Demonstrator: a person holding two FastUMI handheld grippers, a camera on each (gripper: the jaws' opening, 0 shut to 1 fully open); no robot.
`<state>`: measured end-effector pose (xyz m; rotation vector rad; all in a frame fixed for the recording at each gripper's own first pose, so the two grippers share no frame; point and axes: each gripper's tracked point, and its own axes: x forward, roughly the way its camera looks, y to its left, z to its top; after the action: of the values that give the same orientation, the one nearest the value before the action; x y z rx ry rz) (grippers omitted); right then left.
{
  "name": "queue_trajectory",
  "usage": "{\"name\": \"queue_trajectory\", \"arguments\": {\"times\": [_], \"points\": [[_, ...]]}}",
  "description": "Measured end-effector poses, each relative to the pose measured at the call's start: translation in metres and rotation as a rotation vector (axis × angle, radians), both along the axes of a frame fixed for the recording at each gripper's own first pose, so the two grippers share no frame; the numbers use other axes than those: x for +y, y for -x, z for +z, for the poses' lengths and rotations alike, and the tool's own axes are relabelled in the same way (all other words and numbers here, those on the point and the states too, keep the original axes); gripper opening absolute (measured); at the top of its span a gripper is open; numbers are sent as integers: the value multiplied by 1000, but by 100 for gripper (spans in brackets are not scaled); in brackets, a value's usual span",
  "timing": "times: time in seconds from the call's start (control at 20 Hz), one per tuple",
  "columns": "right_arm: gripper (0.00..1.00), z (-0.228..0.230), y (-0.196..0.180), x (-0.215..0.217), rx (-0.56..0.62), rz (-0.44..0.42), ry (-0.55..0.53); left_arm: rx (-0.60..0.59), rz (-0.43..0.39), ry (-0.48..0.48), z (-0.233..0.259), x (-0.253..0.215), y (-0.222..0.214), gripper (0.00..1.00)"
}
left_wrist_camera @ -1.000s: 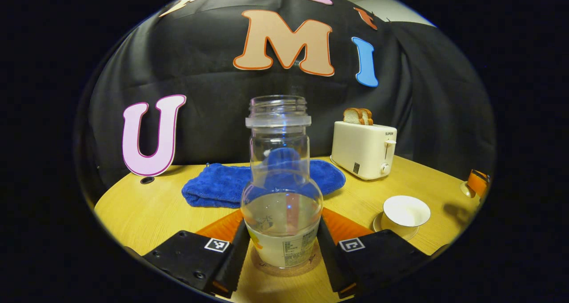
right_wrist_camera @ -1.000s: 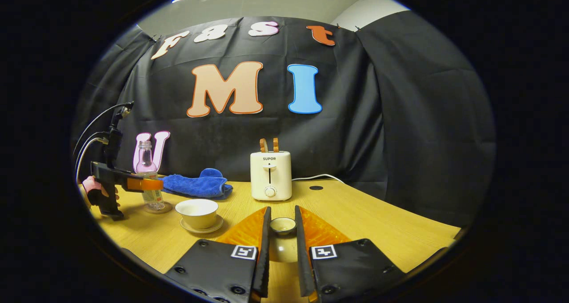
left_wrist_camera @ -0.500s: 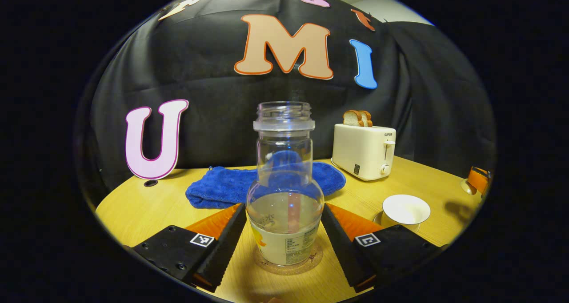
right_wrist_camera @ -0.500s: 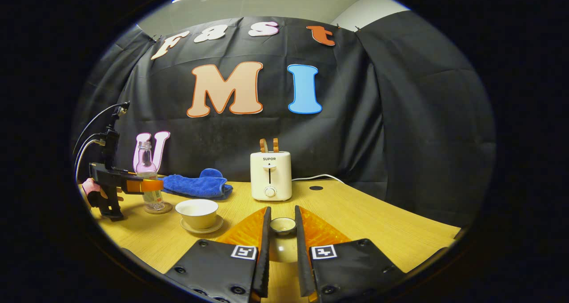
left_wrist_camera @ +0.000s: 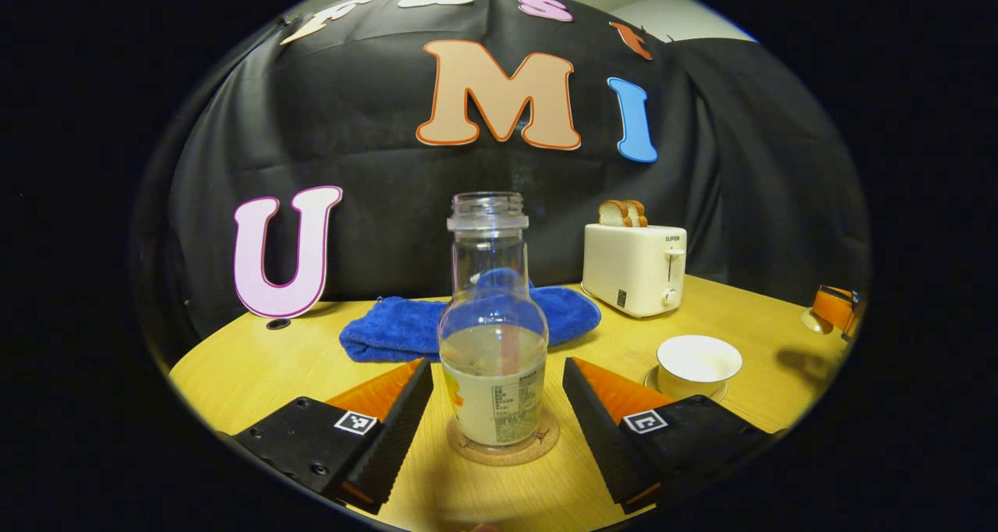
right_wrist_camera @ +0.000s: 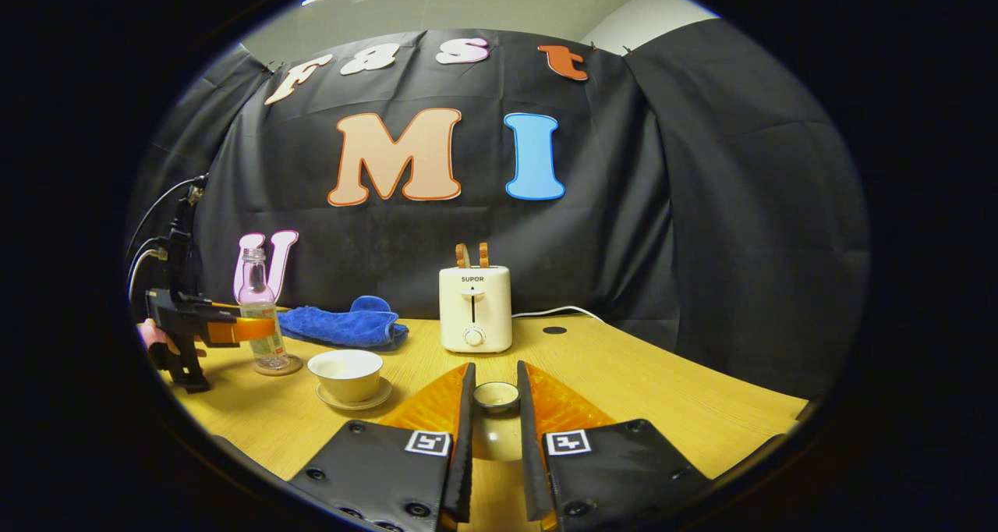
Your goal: Open the teacup lid with one hand, grasp the water bottle and pour water into the teacup with the other hand; after pouring, place the water bottle on the coaster and then close the teacup lid.
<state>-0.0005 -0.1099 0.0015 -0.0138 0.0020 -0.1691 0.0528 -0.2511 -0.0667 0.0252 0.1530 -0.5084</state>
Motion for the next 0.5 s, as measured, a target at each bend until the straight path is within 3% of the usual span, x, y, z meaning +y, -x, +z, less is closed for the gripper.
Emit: {"name": "queue_trajectory", "arguments": {"times": [0.5], "points": [[30,0,-2,3,1,10,0,-101,33,35,19,25,33,98]]}}
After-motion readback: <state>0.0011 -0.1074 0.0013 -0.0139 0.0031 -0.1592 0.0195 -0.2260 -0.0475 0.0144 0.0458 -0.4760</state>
